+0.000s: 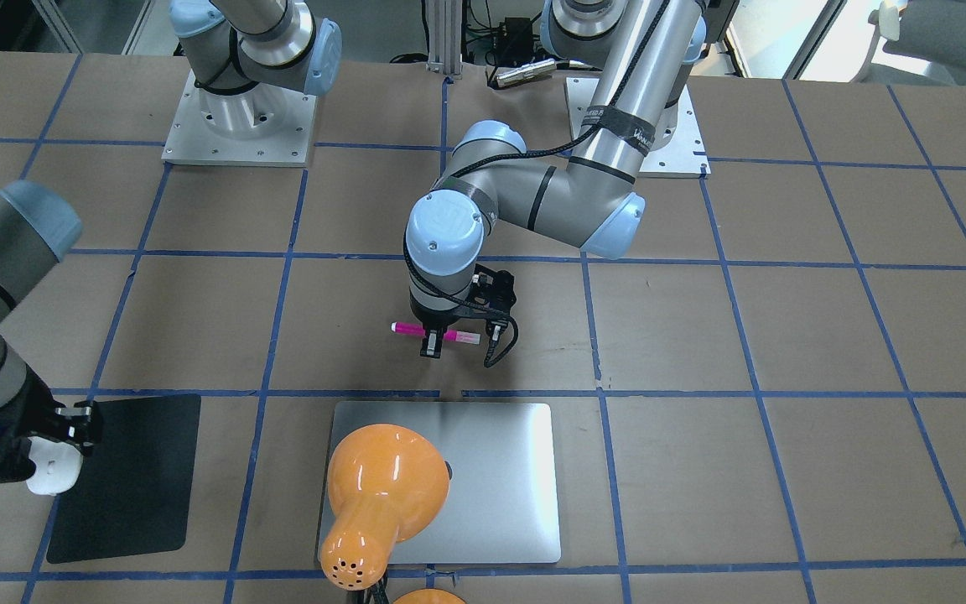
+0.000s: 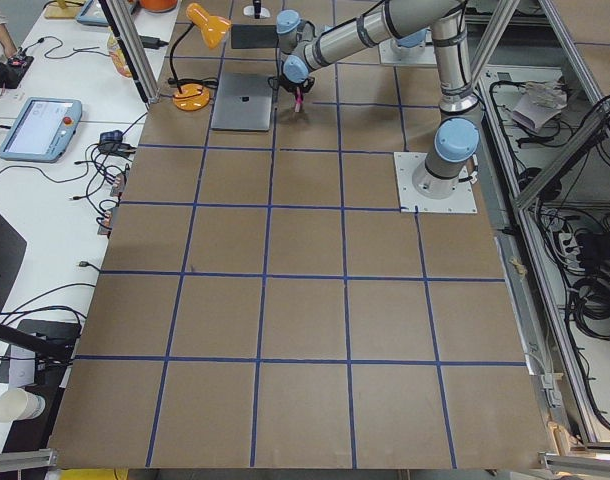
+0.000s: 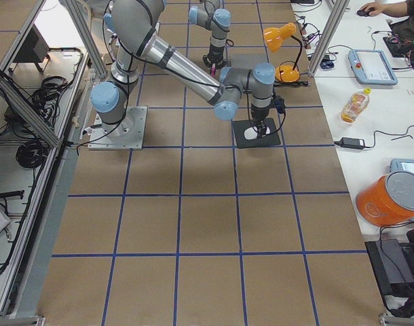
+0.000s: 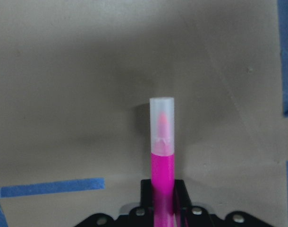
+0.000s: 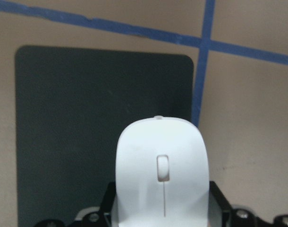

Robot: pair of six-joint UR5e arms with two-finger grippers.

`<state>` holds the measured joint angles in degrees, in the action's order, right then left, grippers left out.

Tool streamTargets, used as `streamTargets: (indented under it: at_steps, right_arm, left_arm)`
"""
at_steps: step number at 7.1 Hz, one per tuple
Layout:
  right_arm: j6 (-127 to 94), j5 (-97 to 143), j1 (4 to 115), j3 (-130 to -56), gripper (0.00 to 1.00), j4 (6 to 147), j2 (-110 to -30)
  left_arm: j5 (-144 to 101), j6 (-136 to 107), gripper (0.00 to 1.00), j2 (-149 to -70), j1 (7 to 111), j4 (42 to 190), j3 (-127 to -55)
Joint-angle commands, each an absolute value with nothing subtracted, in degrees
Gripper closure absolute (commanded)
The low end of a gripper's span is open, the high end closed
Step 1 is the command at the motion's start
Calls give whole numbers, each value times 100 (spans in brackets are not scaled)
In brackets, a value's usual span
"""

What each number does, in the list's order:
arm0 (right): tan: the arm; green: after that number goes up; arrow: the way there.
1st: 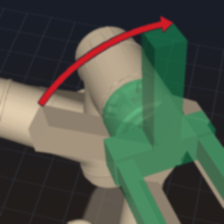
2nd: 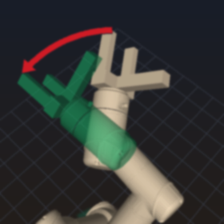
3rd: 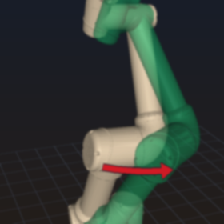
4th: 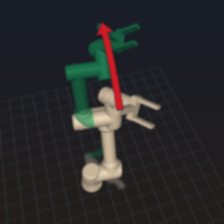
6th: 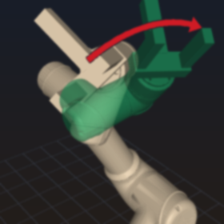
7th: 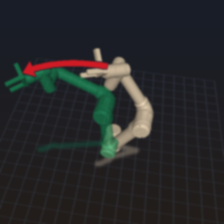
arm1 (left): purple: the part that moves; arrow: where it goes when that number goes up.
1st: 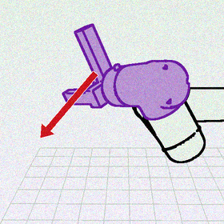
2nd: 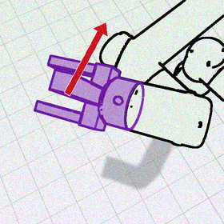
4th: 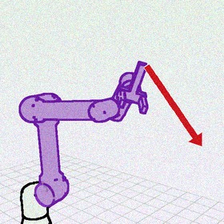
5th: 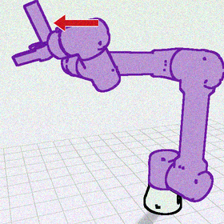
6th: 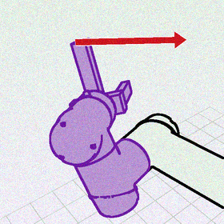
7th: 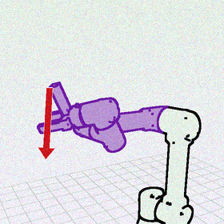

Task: Place pen and mouse around notebook

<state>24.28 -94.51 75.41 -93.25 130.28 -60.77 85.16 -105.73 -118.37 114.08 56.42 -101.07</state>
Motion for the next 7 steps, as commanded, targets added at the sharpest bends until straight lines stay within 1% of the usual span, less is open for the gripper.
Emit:
streamTargets:
  at_steps: [1,2,4,5,6,7]
  right_arm:
    - [2250,-9222,7796,-8983,42,13060,-5600]
    - [2241,-9185,7796,-9026,41,13069,-5538]
    - [2111,-9220,7778,-9044,30,13043,-5502]
    - [1883,-9281,7778,-9044,28,13026,-5511]
    - [1872,-9281,7744,-9053,24,13008,-5528]
    - [1698,-9281,7734,-9053,12,12877,-5528]
  left_arm:
    - [8534,-10521,0,-11839,11400,5678,-10108]
    - [8534,-10338,0,-11717,11356,5704,-10090]
    - [8534,-8349,0,-11157,11207,6072,-9976]
    - [8525,-7340,0,-10797,10997,6282,-9906]
    - [8525,-5807,0,-10419,10647,7198,-9670]
    - [8543,-4609,0,-10111,10304,8347,-9172]
